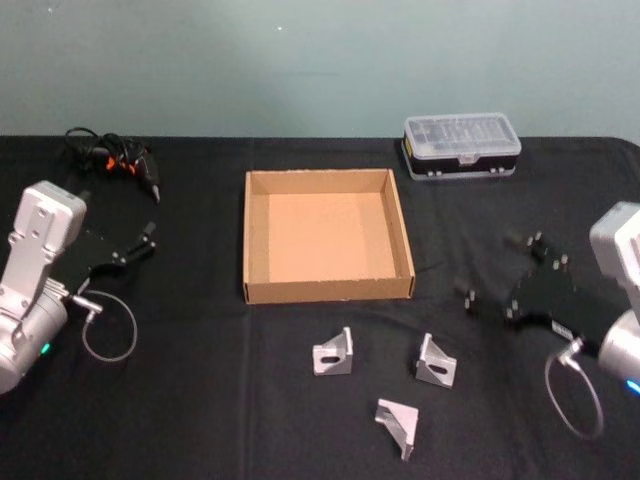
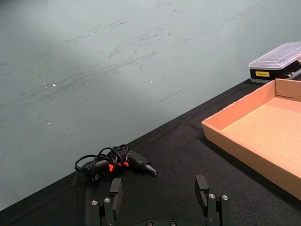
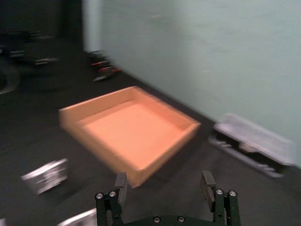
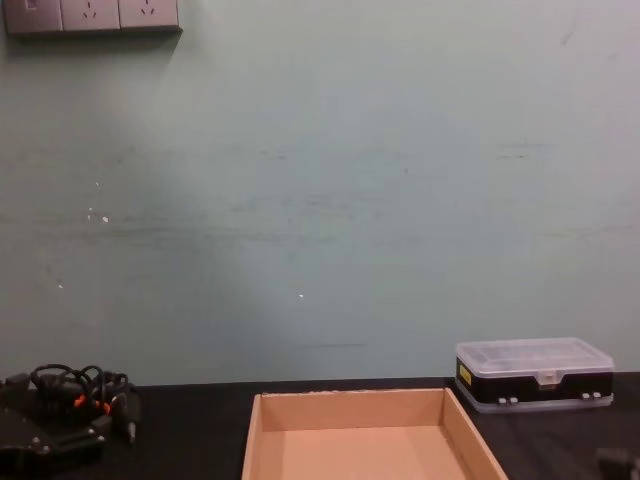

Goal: Use one hand to pick up the angle iron from the table and place it into the box.

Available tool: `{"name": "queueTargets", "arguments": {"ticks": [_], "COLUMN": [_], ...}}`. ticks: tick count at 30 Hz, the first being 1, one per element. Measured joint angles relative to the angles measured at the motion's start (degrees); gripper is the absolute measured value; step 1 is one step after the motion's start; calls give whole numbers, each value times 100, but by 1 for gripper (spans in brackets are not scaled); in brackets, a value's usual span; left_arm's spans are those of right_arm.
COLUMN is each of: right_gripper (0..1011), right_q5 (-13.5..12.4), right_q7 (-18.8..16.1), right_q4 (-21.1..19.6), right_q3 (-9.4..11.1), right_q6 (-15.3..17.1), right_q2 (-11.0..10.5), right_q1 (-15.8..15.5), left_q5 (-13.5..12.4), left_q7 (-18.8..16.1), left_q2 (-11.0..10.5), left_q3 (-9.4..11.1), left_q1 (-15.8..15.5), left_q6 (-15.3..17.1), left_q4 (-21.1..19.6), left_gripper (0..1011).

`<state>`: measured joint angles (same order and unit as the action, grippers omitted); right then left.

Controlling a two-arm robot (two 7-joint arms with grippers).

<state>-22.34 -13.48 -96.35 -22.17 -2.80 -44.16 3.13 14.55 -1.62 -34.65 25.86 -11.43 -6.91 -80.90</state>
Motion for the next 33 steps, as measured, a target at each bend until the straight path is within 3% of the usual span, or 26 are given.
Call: {"name": "queueTargets", "arguments": {"ticks": [5, 9, 13, 23, 33], "right_gripper": [1002, 1003, 1003, 1003, 1003], "right_q5": [-158, -190, -191, -181, -105], "right_q7": [-1022, -1658, -2221, -2639, -2772], "right_q4": [-213, -174, 0, 466, 768], "right_q3": [-110, -250, -409, -560, -723], "right_q6": [61, 117, 226, 589, 777], "right_q2": [-444, -583, -567, -243, -40], "right_q1": [-51, 69, 271, 614, 840], "left_q5": [0, 0, 0, 0, 0], "left_q7": [0, 0, 0, 0, 0], "left_q2": [0, 0, 0, 0, 0], "left_q3": [0, 0, 0, 0, 0], "left_q1": [0, 0, 0, 0, 0], "left_q6": [0, 0, 0, 0, 0], "left_q4": [0, 0, 0, 0, 0], "left_gripper": [1011, 1011, 1011, 1011, 1011]}}
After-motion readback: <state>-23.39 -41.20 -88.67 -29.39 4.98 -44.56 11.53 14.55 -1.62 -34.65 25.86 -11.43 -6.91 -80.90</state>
